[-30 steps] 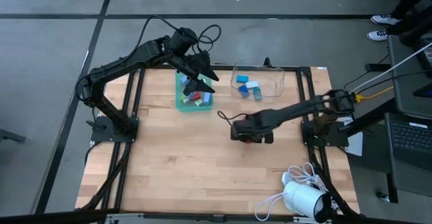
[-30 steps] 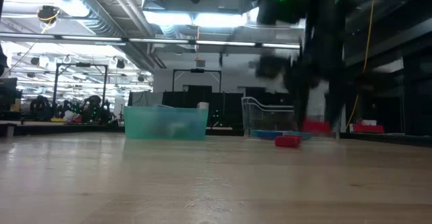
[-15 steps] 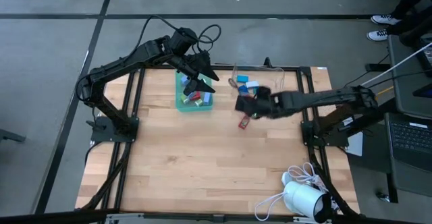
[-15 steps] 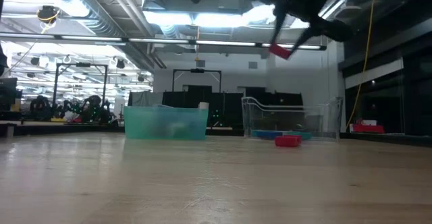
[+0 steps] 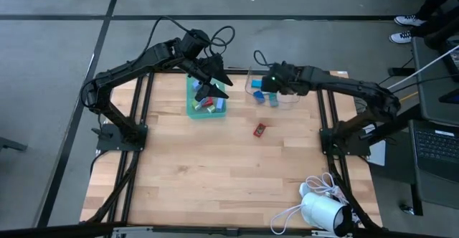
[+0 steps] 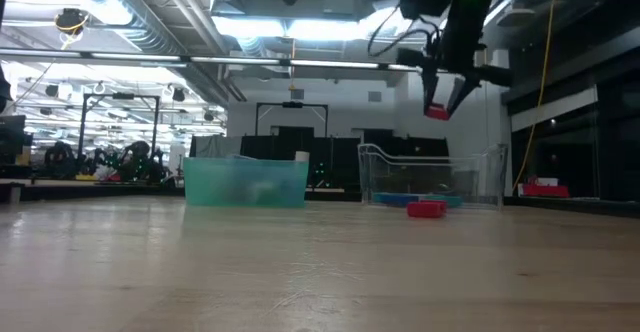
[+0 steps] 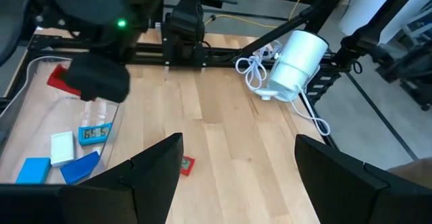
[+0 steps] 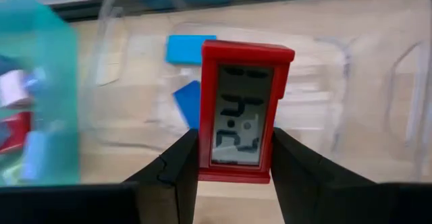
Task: Pick & Place Office items
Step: Put the right red digital clock into the transparent bin, then put the red digital clock into the transparent bin
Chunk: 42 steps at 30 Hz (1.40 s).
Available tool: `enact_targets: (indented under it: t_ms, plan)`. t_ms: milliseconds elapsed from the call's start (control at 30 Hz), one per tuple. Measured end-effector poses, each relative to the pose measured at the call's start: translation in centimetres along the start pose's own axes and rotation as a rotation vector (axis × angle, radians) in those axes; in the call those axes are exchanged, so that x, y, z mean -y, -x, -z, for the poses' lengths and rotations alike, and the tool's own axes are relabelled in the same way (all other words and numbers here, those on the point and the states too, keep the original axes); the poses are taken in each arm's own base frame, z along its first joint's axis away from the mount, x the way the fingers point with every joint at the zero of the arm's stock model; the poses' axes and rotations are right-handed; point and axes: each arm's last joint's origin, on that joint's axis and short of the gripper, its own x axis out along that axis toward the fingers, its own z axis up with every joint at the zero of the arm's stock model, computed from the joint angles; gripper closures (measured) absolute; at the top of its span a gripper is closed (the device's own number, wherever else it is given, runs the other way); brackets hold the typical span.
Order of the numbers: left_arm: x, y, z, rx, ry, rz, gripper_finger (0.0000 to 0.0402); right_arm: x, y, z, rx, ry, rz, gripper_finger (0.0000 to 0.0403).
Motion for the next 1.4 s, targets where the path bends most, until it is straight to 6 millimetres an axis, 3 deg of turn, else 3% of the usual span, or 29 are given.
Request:
enact_targets:
  t_ms: [133, 367, 500, 700, 900, 1067, 1233, 1400]
  plan:
    - [0.0, 0.0, 0.0, -0.001, 0.001, 0.001, 0.0124, 0.4, -1.6, -1.2, -0.035, 0.009, 0.041, 0.0236]
    - [0.0, 0.0, 0.0, -0.001, 0.005, -0.001, 0.0124, 0.3, -4.4, -1.6, -0.137, 0.035, 0.066, 0.0118]
    - [0.0, 0.0, 0.0, -0.001, 0.008, -0.001, 0.0124, -0.4, -4.4, -1.8, -0.108, 0.031, 0.008, 0.0088]
    - [0.0, 0.0, 0.0, -0.001, 0.007, -0.001, 0.0124, -2.0, -2.3, -1.2, -0.121, 0.004, -0.161, 0.0101]
    - [0.0, 0.0, 0.0, -0.001, -0.002, -0.001, 0.0124, -6.0, 1.4, 2.8, -0.156, 0.034, -0.394, 0.0122]
    - [0.0, 0.0, 0.0, -0.002, -0.008, -0.001, 0.0124, -8.0, 2.3, 7.6, -0.213, 0.019, -0.447, 0.0124]
    - [0.0, 0.0, 0.0, -0.003, -0.007, 0.000, 0.0124, -7.8, 0.3, 11.8, -0.311, -0.028, -0.230, 0.0124]
    - [0.0, 0.0, 0.1, -0.006, -0.013, 0.003, 0.0124, -8.1, -3.3, 14.7, -0.405, -0.022, -0.076, 0.0124]
